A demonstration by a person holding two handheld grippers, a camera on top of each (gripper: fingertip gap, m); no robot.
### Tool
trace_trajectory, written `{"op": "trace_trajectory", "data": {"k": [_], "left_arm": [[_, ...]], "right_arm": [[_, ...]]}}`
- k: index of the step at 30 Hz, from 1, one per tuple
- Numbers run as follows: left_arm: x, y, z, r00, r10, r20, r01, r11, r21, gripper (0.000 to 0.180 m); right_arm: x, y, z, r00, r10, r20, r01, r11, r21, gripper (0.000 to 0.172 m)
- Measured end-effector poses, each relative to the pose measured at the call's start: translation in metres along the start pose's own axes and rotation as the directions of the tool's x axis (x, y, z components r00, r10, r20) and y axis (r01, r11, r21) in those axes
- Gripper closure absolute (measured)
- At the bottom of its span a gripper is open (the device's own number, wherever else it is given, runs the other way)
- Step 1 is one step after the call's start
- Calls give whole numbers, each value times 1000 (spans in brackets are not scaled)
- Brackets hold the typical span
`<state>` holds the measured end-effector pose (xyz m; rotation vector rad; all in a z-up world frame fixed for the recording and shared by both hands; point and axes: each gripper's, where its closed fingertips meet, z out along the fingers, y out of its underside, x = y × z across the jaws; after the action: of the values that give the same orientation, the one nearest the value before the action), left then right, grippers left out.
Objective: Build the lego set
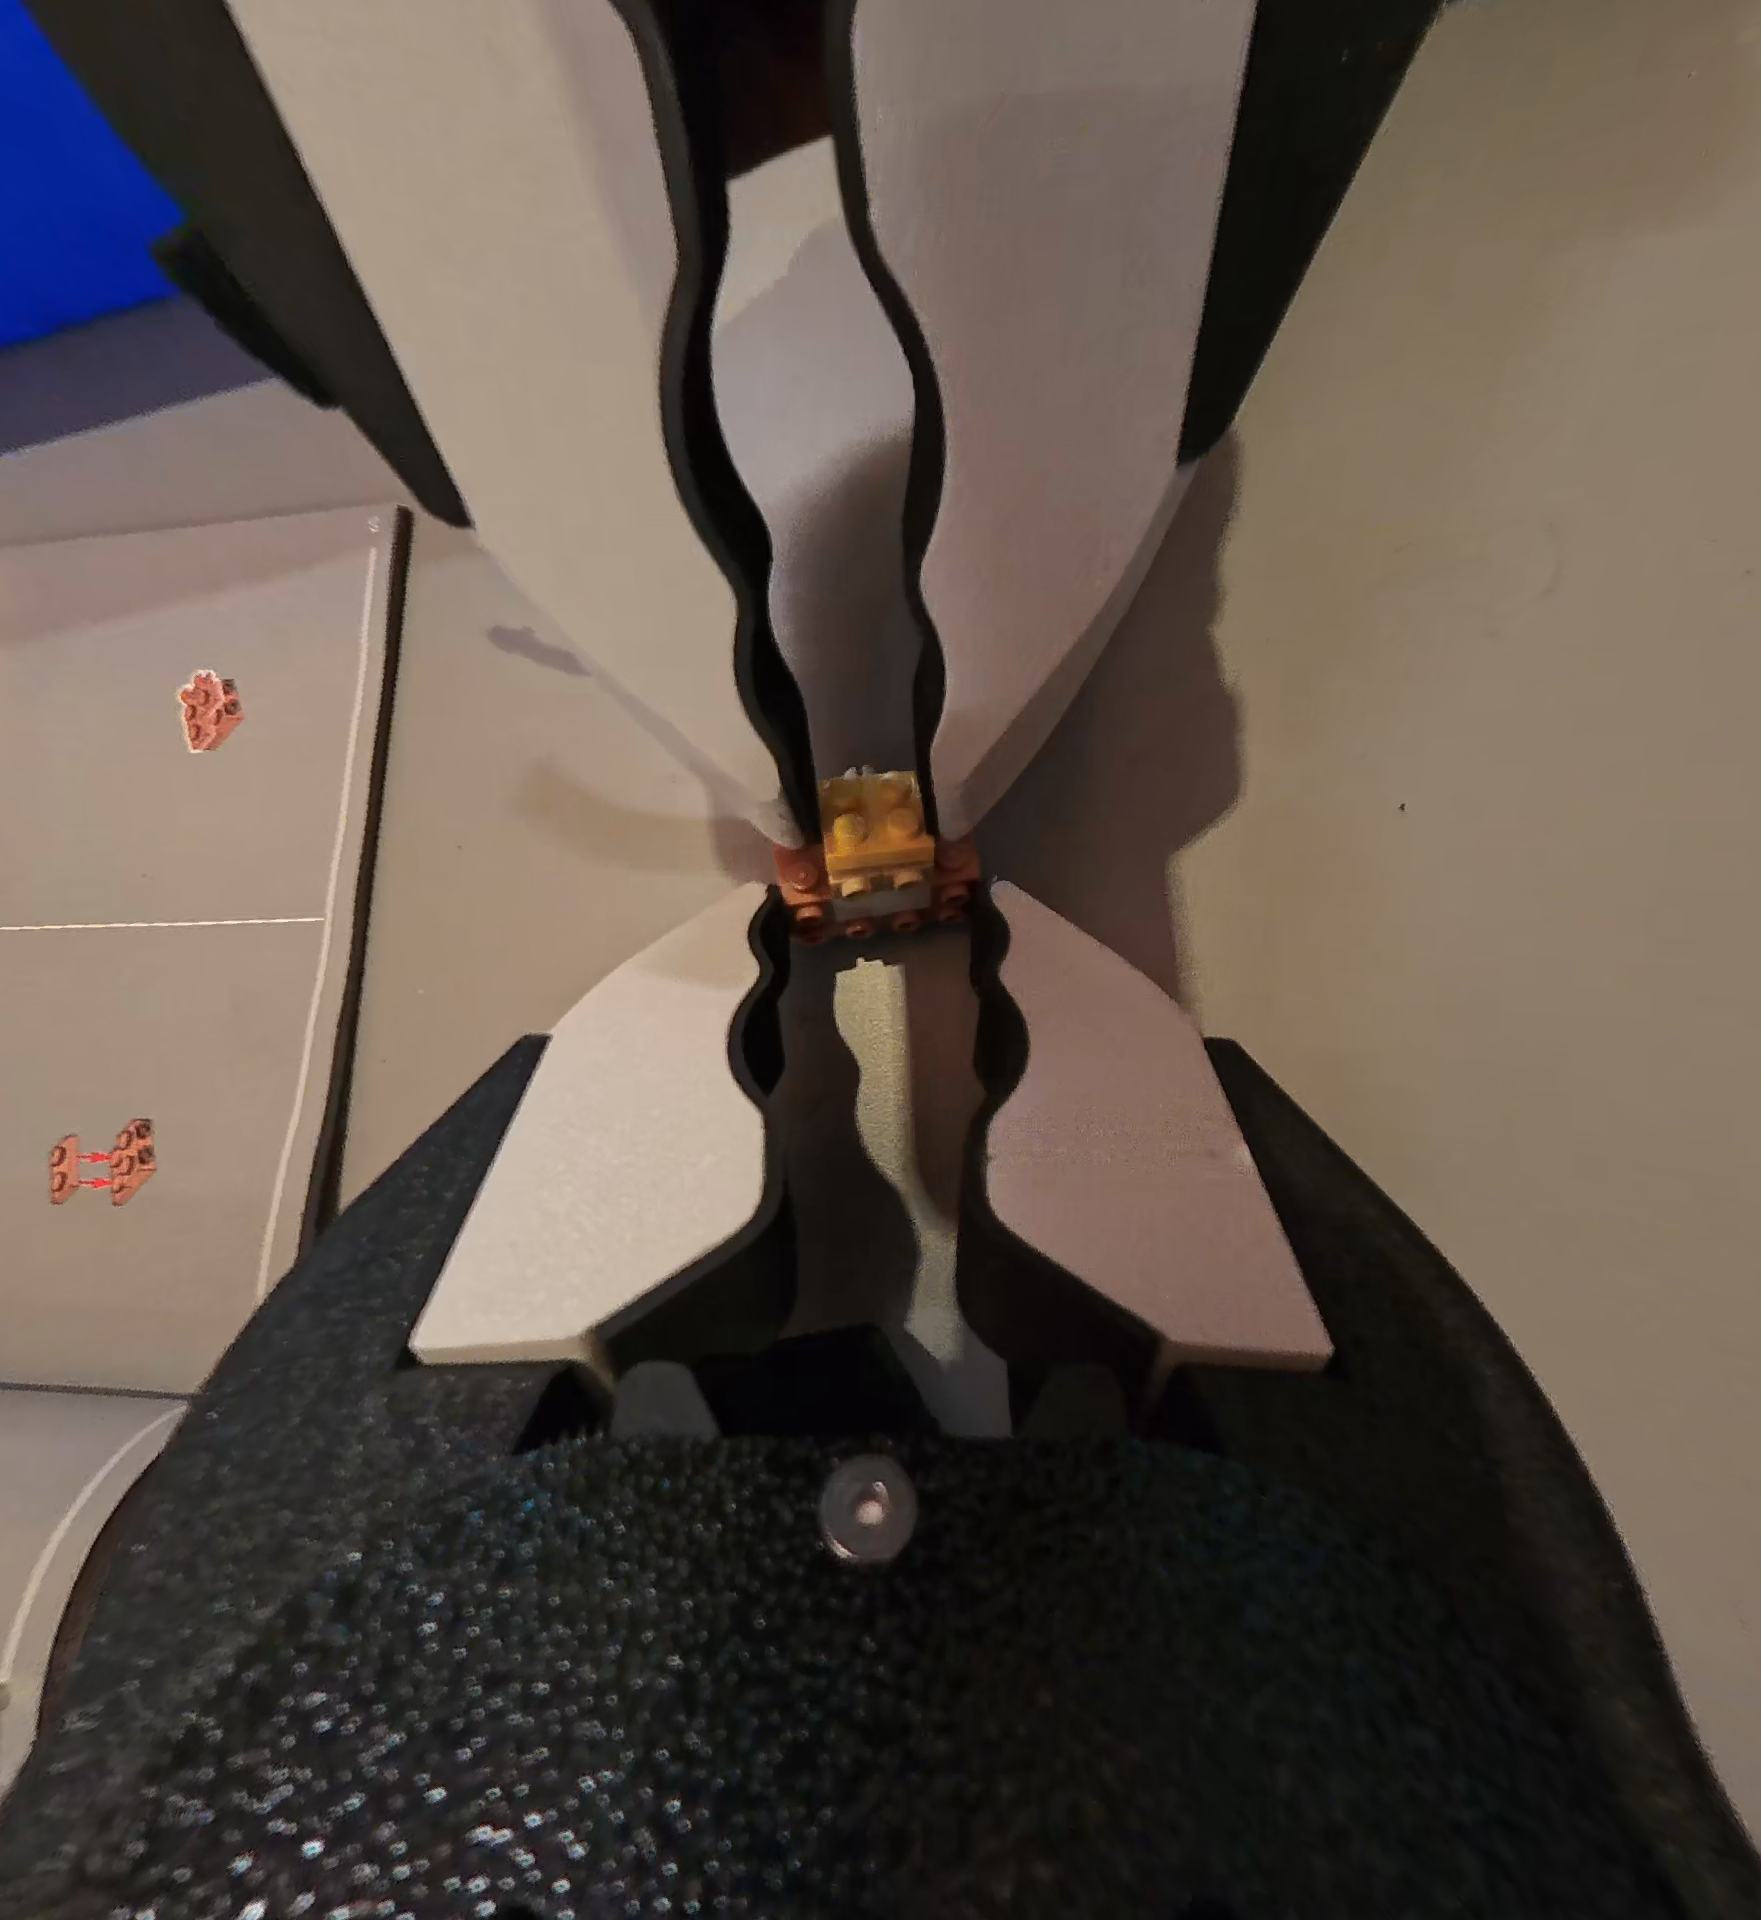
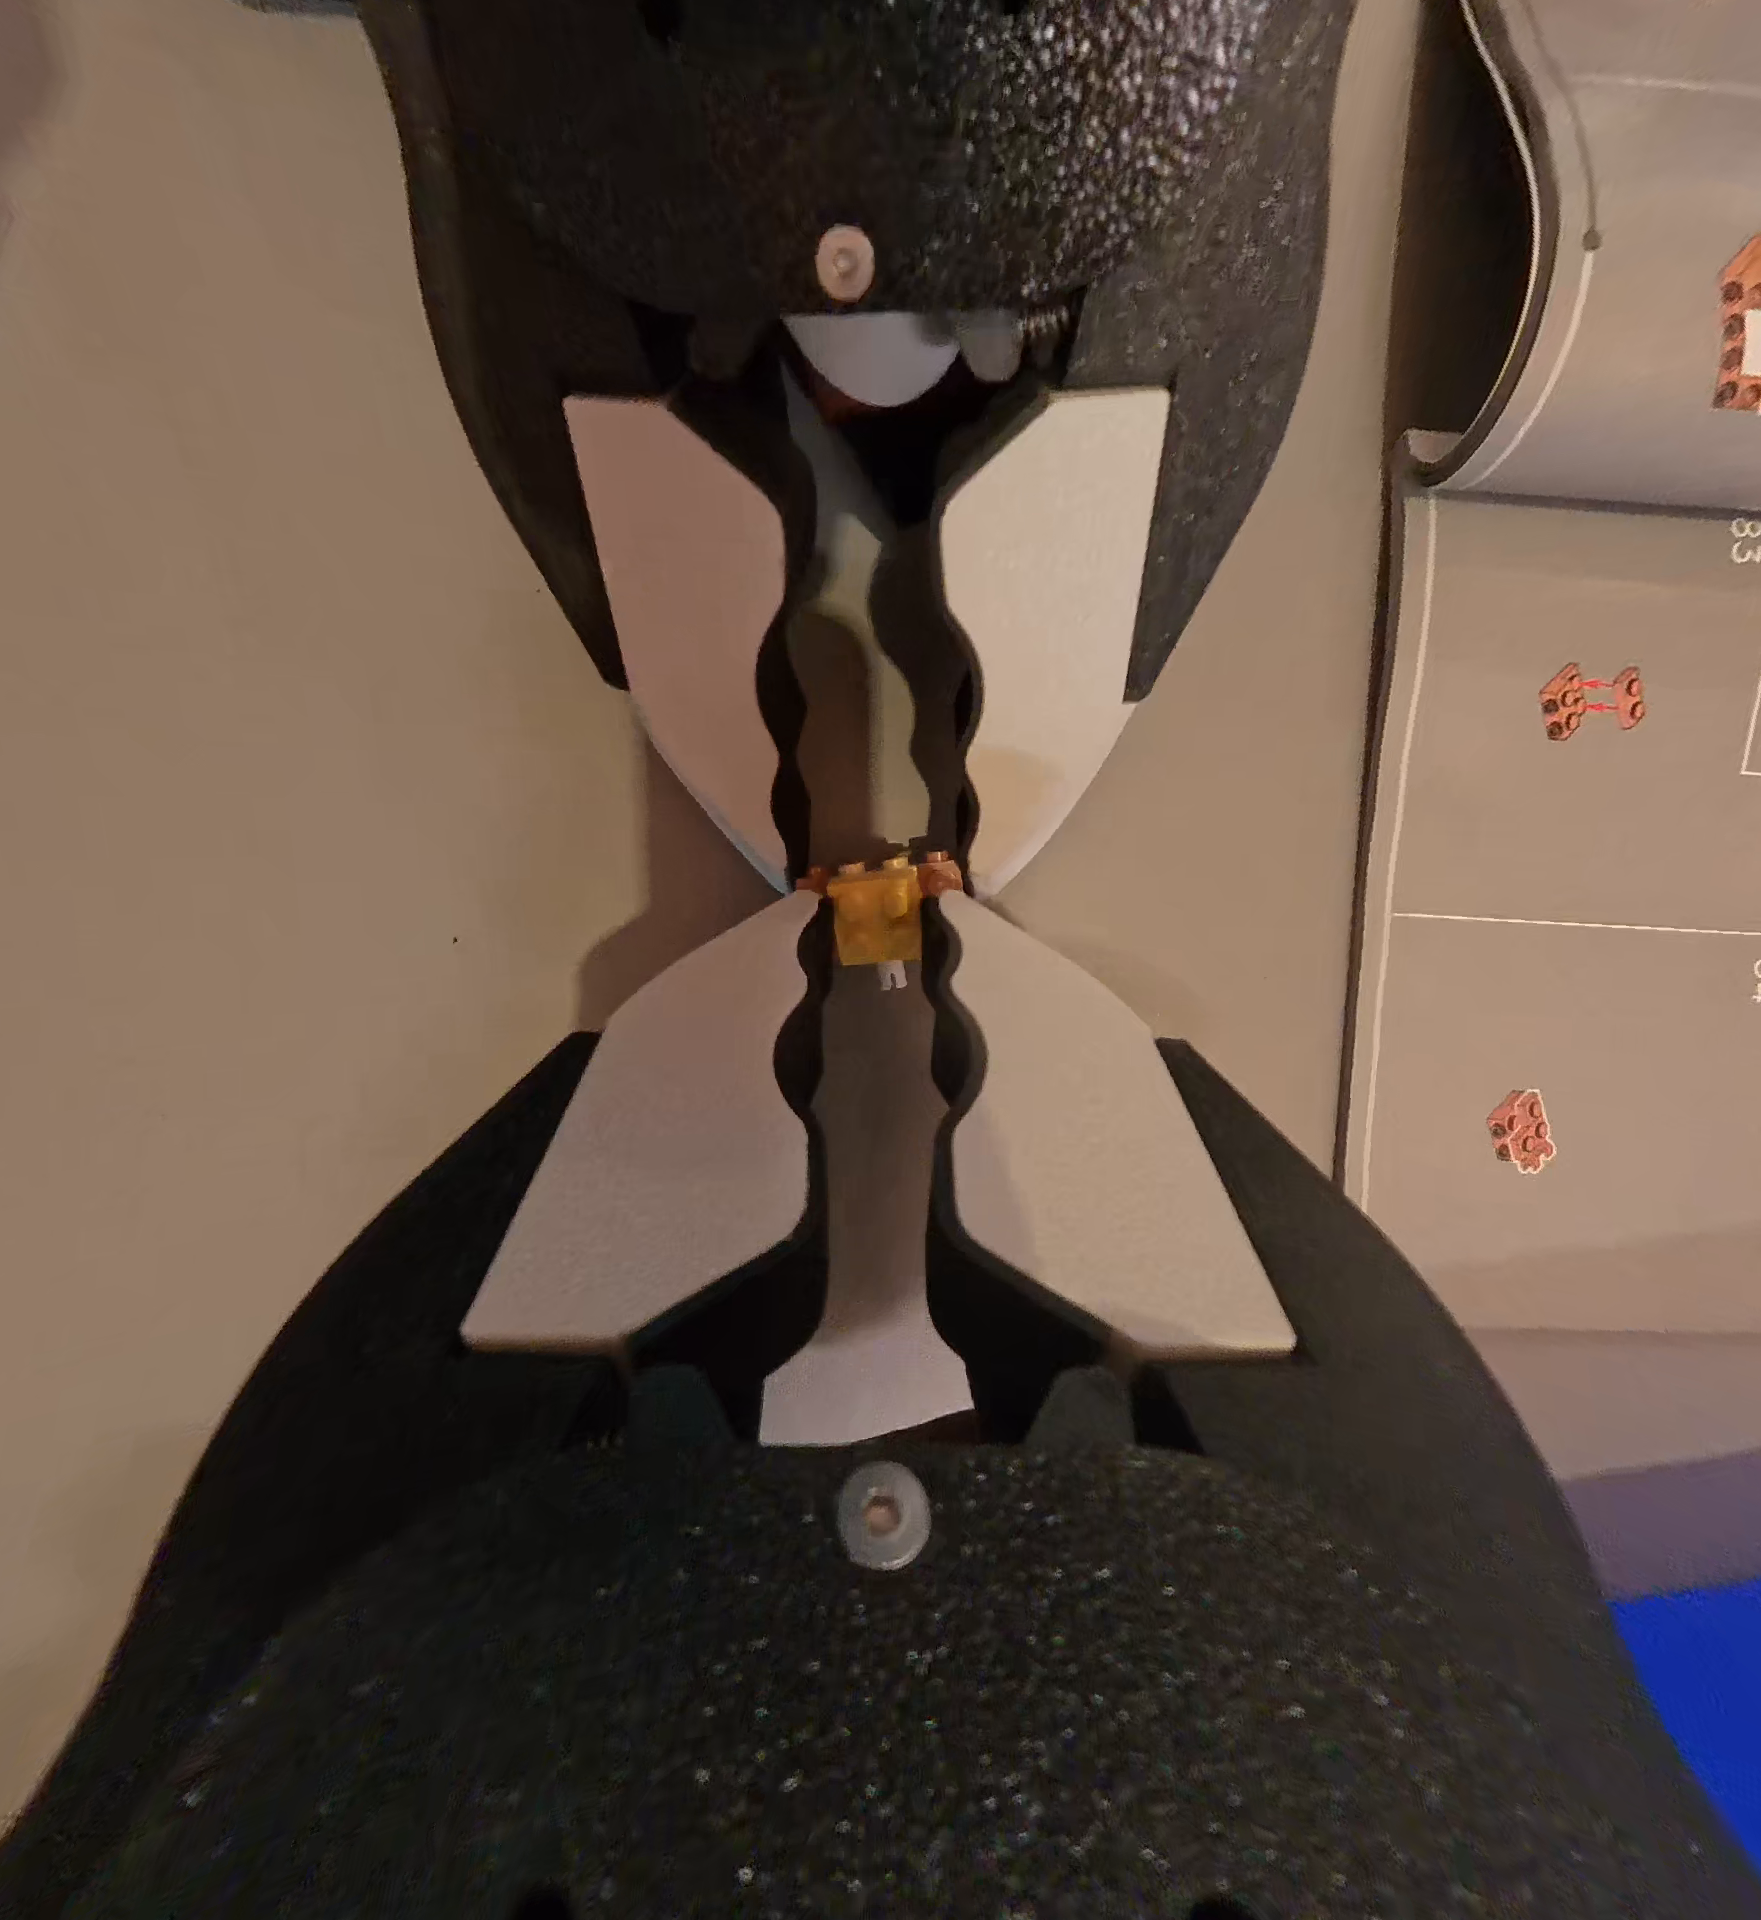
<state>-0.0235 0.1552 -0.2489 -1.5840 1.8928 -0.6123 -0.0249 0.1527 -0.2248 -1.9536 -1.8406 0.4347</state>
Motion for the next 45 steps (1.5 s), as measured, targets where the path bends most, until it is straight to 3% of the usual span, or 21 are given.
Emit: {"op": "trace_trajectory", "data": {"k": [18, 45], "left_arm": [[3, 1, -2, 998, 55, 32, -53, 996, -69, 147], [5, 0, -1, 997, 68, 30, -65, 994, -83, 148]], "right_arm": [[-6, -2, 2, 992, 47, 114, -33, 992, -122, 156], [-9, 0, 3, 975, 117, 191, -90, 985, -145, 157]]}}
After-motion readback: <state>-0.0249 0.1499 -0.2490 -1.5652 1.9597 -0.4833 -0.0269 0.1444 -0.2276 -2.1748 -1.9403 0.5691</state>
